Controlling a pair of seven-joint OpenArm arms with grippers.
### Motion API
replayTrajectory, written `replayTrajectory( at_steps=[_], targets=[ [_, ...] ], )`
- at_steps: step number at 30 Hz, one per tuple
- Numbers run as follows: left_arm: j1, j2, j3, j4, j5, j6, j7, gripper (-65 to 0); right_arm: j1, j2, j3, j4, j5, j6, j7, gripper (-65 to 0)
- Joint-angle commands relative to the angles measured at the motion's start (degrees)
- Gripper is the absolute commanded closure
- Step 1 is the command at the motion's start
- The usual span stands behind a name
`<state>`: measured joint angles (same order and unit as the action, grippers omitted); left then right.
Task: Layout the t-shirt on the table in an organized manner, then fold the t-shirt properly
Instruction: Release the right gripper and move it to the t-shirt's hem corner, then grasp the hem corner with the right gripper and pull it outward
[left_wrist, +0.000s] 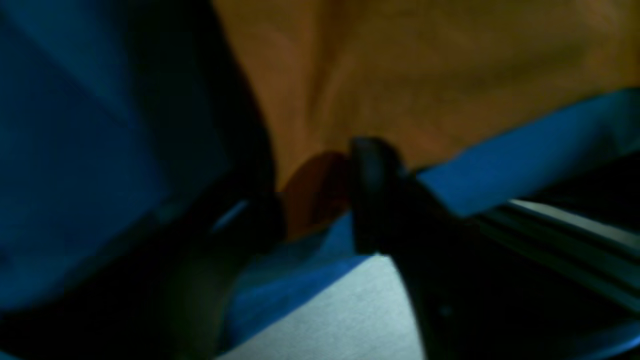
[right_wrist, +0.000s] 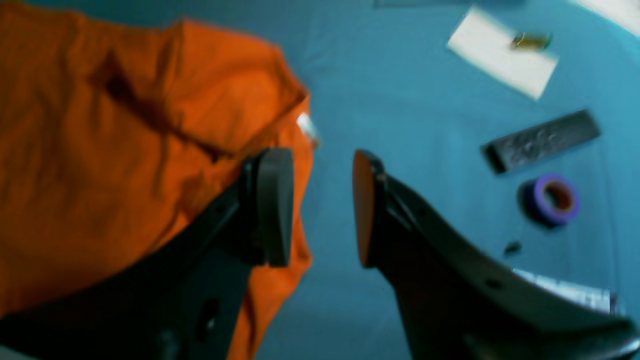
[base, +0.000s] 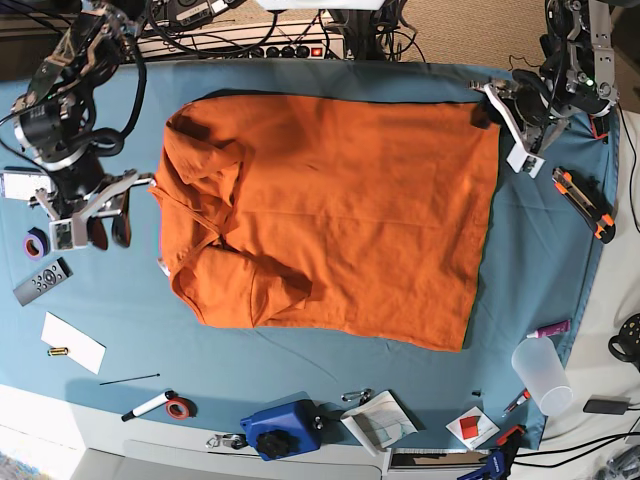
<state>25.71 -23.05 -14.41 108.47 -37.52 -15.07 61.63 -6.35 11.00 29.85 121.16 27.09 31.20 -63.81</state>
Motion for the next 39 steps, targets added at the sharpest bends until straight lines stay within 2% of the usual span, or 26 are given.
replayTrajectory(
  at_steps=[1, 6, 9, 14, 21, 25, 31, 35, 37, 39],
  targets=[
    [2.25, -0.13, 0.61, -1.27, 6.82, 1.73, 10.03, -28.4, 1.44, 1.31, -0.26, -0.98, 0.48, -0.2, 1.51, -20.2],
    [2.49, -0.13, 0.61, 5.01, 9.51, 2.03, 10.08, -28.4, 6.75, 4.72, -4.81, -12.85, 0.24, 0.11, 3.08, -20.2],
    [3.39, -0.13, 0.61, 11.58, 14.97, 5.16, 8.79, -28.4, 10.99, 6.25, -8.81, -18.95, -0.48, 0.98, 4.7, -20.2],
    [4.09, -0.13, 0.61, 20.02, 22.6, 9.66, 5.22, -28.4, 20.74, 6.32, -15.69, -28.2, -8.85, 0.39, 10.12, -20.2],
    [3.82, -0.11, 0.61, 21.46, 22.99, 9.75, 3.87, -28.4, 39.3, 6.34, -29.86, -52.57, -14.58, -0.09, 12.63, -20.2],
    [3.8, -0.13, 0.61, 21.46, 22.99, 9.75, 3.21, -28.4, 47.21, 6.32, -39.43, -62.88, -14.97, 1.22, 12.02, -20.2],
    [3.8, -0.11, 0.61, 21.46, 22.99, 9.75, 2.78, -28.4, 49.94, 6.32, -51.25, -71.91, -15.08, 1.11, 11.87, -20.2],
    [3.78, -0.13, 0.63, 21.46, 22.97, 9.75, 1.75, -28.4, 48.63, 6.34, -55.74, -74.58, -16.92, 0.68, 13.44, -20.1],
    [3.8, -0.11, 0.63, 21.46, 22.97, 9.75, 1.68, -28.4, 48.06, 6.32, -55.89, -74.62, -18.53, 0.2, 13.53, -16.1],
    [3.8, -0.11, 0.63, 21.46, 22.99, 9.77, 1.73, -28.4, 48.06, 6.32, -55.71, -74.53, -19.12, -1.79, 12.41, -4.5]
  ],
)
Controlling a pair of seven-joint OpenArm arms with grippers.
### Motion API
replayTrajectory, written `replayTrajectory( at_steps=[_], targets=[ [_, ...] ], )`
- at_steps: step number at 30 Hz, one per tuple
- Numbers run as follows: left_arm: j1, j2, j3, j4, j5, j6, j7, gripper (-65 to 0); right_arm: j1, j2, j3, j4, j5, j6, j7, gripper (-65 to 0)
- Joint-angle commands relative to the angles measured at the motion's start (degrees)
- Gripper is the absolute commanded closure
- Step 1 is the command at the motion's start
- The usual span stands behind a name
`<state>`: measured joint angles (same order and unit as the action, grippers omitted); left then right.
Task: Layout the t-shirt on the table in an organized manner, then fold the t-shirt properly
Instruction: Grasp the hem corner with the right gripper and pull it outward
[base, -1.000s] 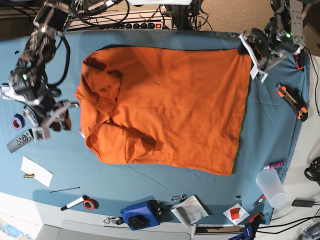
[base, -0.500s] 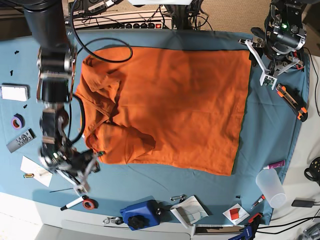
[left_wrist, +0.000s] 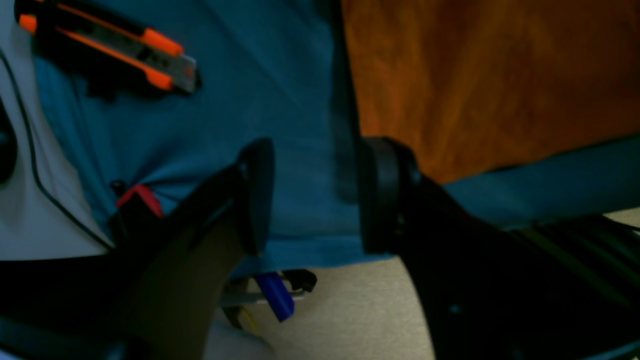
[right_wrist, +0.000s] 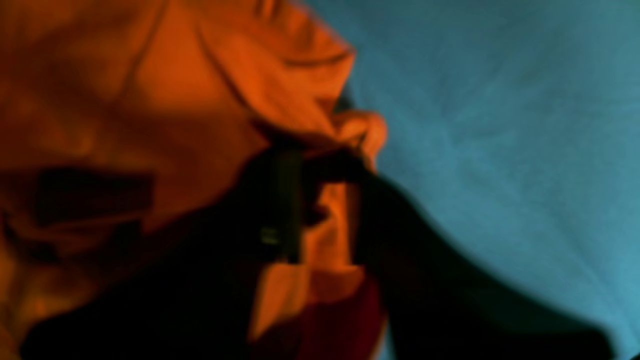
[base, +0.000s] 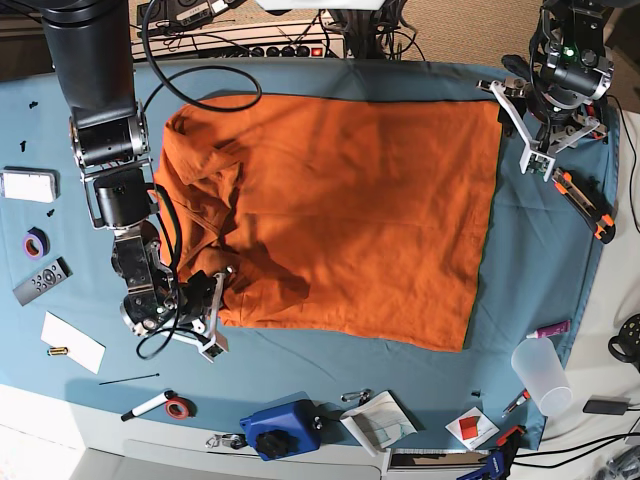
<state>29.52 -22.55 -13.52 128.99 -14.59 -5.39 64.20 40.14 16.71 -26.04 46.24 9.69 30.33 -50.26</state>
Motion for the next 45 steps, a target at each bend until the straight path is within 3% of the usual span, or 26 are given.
replayTrajectory(
  at_steps=[1, 9, 19, 31, 37, 39, 41, 45],
  targets=[
    [0.0, -0.61, -0.26, 0.94, 0.04, 0.09, -0.85, -28.4, 1.57, 0.61, 0.46, 0.74, -2.32, -2.36, -1.44, 0.0],
    [-0.02, -0.61, -0.26, 0.94, 0.04, 0.07, -1.27, -28.4, 1.33, 1.25, 8.37, 9.77, -5.03, -9.31, -1.57, 0.0],
    [-0.02, -0.63, -0.26, 0.94, 0.02, 0.04, -3.32, -28.4, -3.72, 1.42, 32.26, 15.56, -5.27, -9.35, -3.67, 0.0],
    [-0.02, -0.63, -0.26, 0.94, 0.02, 0.04, -4.13, -28.4, -17.18, 1.42, 58.1, 15.58, -4.55, -9.31, 1.27, 0.0],
    [-0.33, -0.63, -0.26, 0.94, -1.53, -0.55, -5.75, -28.4, -18.23, 3.78, 61.88, 15.58, 4.17, 0.55, -1.99, 0.0],
    [-0.57, -0.63, -0.13, 0.94, -2.14, -1.03, -5.79, -28.4, -18.23, 4.96, 61.61, 15.58, 8.0, 3.32, -4.28, -7.2],
    [-0.81, -0.61, -0.13, 0.94, -2.1, -1.05, -5.75, -28.4, -18.21, 6.03, 61.61, 15.58, 11.37, 4.52, -6.64, -16.3],
    [-0.98, -0.63, -0.13, 0.94, -2.12, -1.05, -5.77, -28.4, -18.21, 8.96, 61.64, 15.69, 22.73, 4.94, -9.7, -18.0]
  ],
)
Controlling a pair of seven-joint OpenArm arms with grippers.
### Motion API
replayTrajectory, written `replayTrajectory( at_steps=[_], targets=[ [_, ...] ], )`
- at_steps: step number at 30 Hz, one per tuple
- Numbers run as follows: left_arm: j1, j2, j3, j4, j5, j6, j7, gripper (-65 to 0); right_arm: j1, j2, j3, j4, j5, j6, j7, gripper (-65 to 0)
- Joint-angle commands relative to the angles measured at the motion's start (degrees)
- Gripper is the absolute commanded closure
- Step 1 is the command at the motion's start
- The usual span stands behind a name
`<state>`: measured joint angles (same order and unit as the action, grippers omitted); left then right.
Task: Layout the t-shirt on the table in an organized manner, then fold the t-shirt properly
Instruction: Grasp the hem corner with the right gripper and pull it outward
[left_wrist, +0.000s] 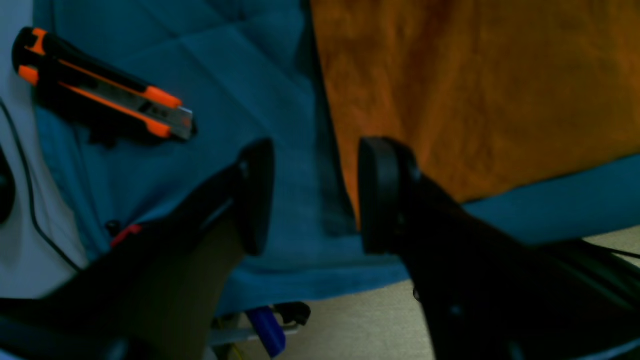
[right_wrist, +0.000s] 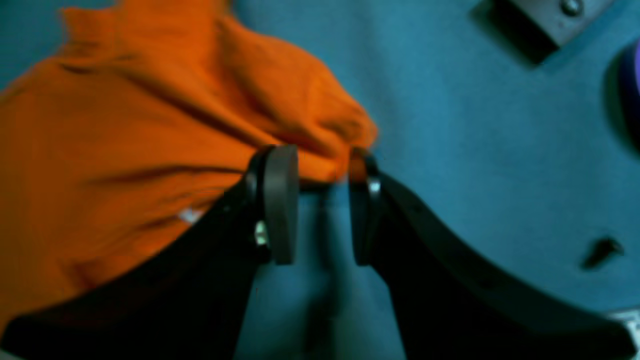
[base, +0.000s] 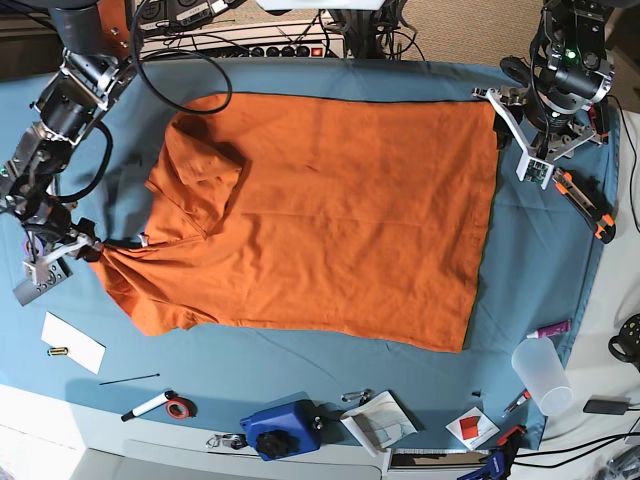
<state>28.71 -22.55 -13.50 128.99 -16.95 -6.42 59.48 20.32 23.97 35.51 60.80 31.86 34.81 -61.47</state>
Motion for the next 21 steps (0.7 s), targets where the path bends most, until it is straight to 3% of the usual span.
replayTrajectory(
  at_steps=[1, 3, 7, 15, 18, 21],
  targets=[
    [-0.2, -0.63, -0.15, 0.94, 0.24, -0.02, -1.05, -28.4, 1.7, 2.47, 0.17, 1.16, 3.52, 0.94, 2.1, -18.0],
    [-0.2, -0.63, -0.15, 0.94, 0.24, -0.02, -1.05, -28.4, 2.8, 3.43, 0.22, 1.16, 5.6, 2.32, 4.02, -18.0],
    [-0.28, -0.63, -0.15, 0.94, 0.24, -0.02, -1.05, -28.4, 7.54, 3.34, -1.38, 1.11, -2.82, 1.16, 9.35, -18.0],
    [-0.28, -0.61, -0.15, 0.94, 0.24, -0.02, -1.03, -28.4, 16.2, 3.34, -20.28, -4.22, -14.84, -10.75, 14.8, -18.0],
    [-0.28, -0.61, -0.15, 0.94, 0.24, -0.02, -1.03, -28.4, 17.99, 3.04, -25.18, -8.87, -15.08, -11.76, 16.0, -18.0],
    [-0.28, -0.63, -0.15, 0.94, 0.24, -0.02, -1.03, -28.4, 18.18, 1.51, -26.08, -11.58, -19.39, -13.51, 17.09, -18.0]
  ],
)
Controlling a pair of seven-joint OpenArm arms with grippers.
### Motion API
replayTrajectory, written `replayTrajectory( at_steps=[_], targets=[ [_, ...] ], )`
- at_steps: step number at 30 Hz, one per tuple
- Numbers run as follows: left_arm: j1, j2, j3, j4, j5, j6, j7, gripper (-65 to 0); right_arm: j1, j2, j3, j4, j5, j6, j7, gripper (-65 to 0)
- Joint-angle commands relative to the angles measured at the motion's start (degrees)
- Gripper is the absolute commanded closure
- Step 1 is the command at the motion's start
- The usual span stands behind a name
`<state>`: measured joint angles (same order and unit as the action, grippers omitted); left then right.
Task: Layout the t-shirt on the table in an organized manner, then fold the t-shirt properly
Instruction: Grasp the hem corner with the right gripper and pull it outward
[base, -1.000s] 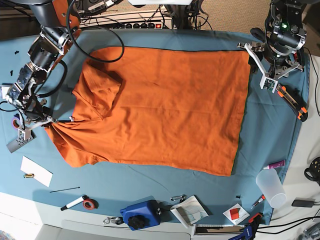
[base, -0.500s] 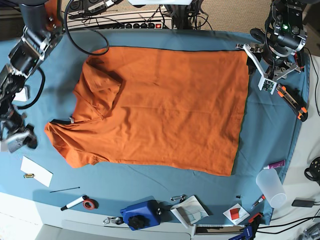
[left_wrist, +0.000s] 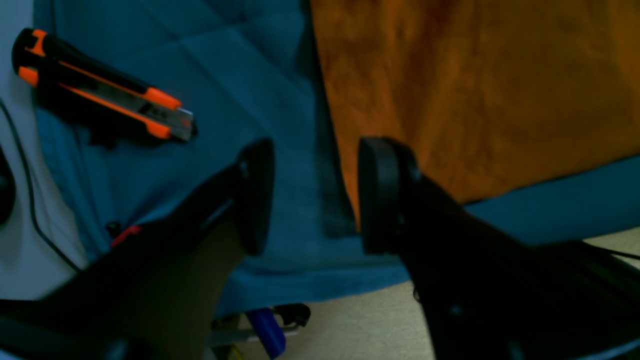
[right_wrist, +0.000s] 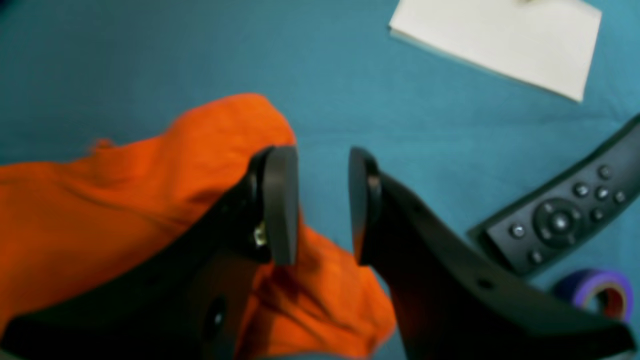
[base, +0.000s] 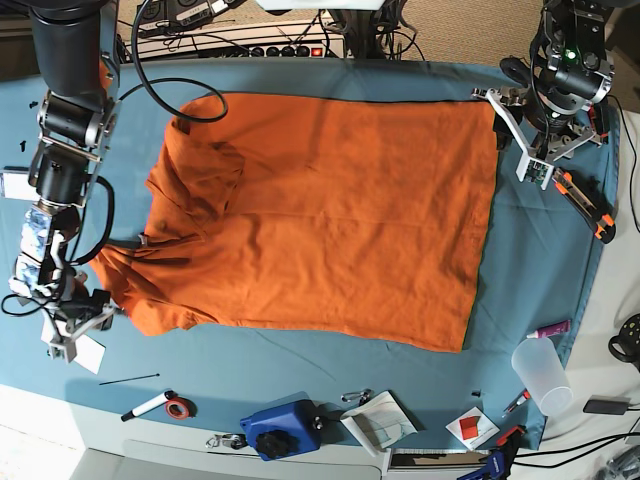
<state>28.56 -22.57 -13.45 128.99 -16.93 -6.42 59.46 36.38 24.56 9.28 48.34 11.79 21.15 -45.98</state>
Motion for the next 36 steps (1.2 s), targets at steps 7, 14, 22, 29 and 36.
replayTrajectory(
  at_steps=[7, 14, 22, 29, 36],
  targets=[
    [-0.15, 0.85, -0.2, 0.94, 0.22, -0.02, -1.05, -28.4, 1.38, -1.22, 0.2, -3.82, -1.77, -1.27, 3.21, -18.0],
    [-0.15, 2.75, -0.2, 0.94, 0.2, -0.02, -1.03, -28.4, 1.42, -2.1, 0.2, -4.09, -4.42, -1.49, 4.2, -3.7],
    [-0.15, 2.73, -0.2, 0.94, 0.22, -0.02, -1.09, -28.4, 2.23, -1.66, 0.2, -4.09, -11.1, -6.47, 13.33, 0.0],
    [-0.15, 2.73, -0.2, 0.94, 0.22, -0.02, -2.12, -28.4, 2.84, -0.55, 0.2, -4.09, -15.5, -10.67, 23.93, 0.0],
    [-0.13, 2.73, -0.2, 0.94, 0.2, -0.02, -2.14, -28.4, 3.76, 2.27, 0.2, -4.09, -15.47, -12.72, 31.32, 0.0]
  ],
)
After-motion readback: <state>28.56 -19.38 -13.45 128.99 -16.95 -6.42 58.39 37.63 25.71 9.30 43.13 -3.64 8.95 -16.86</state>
